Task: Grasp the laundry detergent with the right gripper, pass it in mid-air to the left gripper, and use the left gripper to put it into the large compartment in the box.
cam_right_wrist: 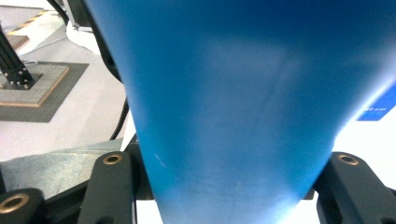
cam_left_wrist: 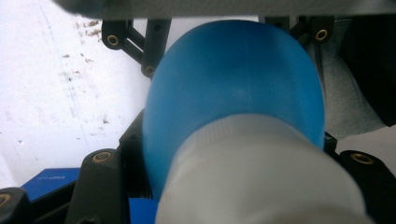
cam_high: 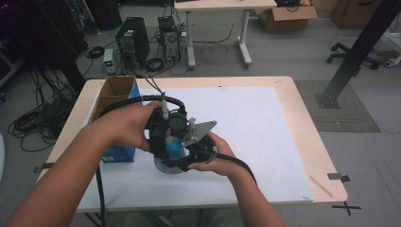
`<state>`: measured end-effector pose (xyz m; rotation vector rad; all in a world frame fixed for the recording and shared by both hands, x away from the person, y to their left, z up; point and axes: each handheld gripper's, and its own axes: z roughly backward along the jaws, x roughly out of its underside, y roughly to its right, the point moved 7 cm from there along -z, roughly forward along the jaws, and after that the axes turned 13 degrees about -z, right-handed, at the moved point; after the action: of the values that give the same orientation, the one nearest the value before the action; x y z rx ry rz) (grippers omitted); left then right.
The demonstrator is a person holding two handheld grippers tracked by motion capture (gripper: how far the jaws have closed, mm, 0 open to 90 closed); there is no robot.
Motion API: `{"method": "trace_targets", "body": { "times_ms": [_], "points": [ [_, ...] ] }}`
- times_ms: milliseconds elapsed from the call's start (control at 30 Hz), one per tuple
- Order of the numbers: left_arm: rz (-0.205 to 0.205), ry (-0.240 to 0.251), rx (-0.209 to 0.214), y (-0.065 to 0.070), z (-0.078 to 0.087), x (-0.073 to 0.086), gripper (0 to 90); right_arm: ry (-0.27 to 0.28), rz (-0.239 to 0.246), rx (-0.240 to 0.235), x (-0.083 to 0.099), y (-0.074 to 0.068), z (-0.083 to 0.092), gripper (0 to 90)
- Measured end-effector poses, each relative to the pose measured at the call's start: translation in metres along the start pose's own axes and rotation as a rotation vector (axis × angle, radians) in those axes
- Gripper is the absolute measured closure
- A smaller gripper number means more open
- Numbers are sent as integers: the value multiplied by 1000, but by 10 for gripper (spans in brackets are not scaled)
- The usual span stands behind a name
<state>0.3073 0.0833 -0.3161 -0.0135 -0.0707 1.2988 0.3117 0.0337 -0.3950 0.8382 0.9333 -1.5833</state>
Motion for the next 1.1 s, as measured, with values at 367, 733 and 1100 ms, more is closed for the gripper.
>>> {"method": "trace_targets", "body": {
  "times_ms": [367, 733, 1100],
  "points": [
    [11, 5, -7, -3, 7, -1, 386, 21, -32, 8, 7, 4, 9, 246],
    [21, -2, -2, -5, 9, -3, 385, 32, -40, 54, 8, 12, 19, 146],
    [38, 5, 11, -8, 10, 0, 385, 42, -50, 28, 10, 12, 24, 22]
  ]
}}
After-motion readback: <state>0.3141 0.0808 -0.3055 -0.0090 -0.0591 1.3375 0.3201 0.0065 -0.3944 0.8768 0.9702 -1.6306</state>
